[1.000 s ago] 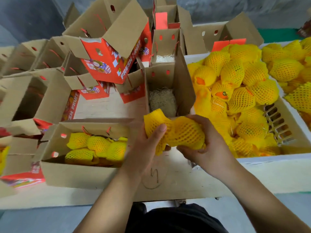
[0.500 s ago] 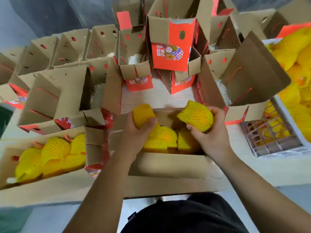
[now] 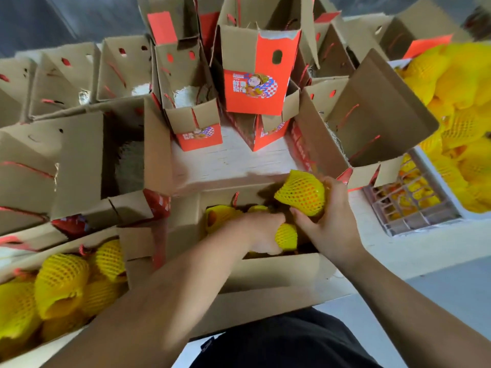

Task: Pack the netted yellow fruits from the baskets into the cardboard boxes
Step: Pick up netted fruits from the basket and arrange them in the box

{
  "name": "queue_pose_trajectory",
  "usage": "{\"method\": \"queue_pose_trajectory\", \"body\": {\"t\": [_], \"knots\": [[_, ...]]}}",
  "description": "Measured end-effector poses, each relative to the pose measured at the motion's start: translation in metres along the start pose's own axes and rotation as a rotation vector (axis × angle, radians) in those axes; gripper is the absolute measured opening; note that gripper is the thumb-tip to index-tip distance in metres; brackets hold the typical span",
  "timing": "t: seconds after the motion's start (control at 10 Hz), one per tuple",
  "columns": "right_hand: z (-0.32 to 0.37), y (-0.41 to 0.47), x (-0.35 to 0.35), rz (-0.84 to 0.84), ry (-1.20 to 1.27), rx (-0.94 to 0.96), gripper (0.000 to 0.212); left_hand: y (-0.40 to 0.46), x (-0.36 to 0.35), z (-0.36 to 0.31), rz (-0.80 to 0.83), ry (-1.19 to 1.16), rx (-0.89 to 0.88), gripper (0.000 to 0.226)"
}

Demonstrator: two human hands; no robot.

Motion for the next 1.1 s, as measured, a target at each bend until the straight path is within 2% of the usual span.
{"method": "queue_pose_trajectory", "body": {"t": [0.1, 0.2, 0.3, 0.4, 0.5, 0.7, 0.9, 1.0, 1.1], "knots": [[-0.001, 0.001, -0.003, 0.031, -0.078, -0.003, 0.071, 0.006, -0.007, 0.009, -0.016, 0.302, 0.078, 0.068], [-0.001, 0.000, -0.003, 0.040, -0.111, -0.041, 0.071, -0.003, -0.006, 0.018, 0.122, 0.063, 0.044, 0.075], [-0.002, -0.002, -0.004, 0.043, -0.116, -0.073, 0.072, -0.011, -0.009, 0.021, 0.209, -0.158, -0.199, 0.070], [-0.002, -0.003, -0.005, 0.053, -0.137, -0.063, 0.074, -0.003, -0.037, 0.033, 0.055, 0.480, -0.105, 0.066], [-0.002, -0.003, -0.006, 0.057, -0.150, -0.056, 0.074, -0.013, -0.021, 0.037, -0.111, 0.249, 0.068, 0.066], [-0.005, -0.002, -0.007, 0.059, -0.175, -0.060, 0.074, -0.030, -0.018, 0.052, -0.159, 0.295, 0.168, 0.081], [-0.005, -0.003, -0.006, 0.049, -0.136, -0.080, 0.074, -0.041, -0.003, 0.064, 0.057, 0.433, 0.226, 0.059], [-0.007, -0.003, -0.001, -0.029, 0.027, -0.092, 0.073, -0.037, 0.014, 0.048, 0.004, 0.294, 0.191, 0.052], [-0.009, -0.002, 0.005, -0.129, 0.120, -0.095, 0.072, -0.014, 0.025, 0.009, -0.202, 0.142, -0.021, 0.027]]}}
Point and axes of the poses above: each hand's wrist, its own y-axis towards the middle knuckle, its own x-axis out of the back of the hand, z = x × y, the point moved 5 cm from there along y, towards the middle knuckle, and after that the axes turned 6 degrees about z, right-handed, at the moved point
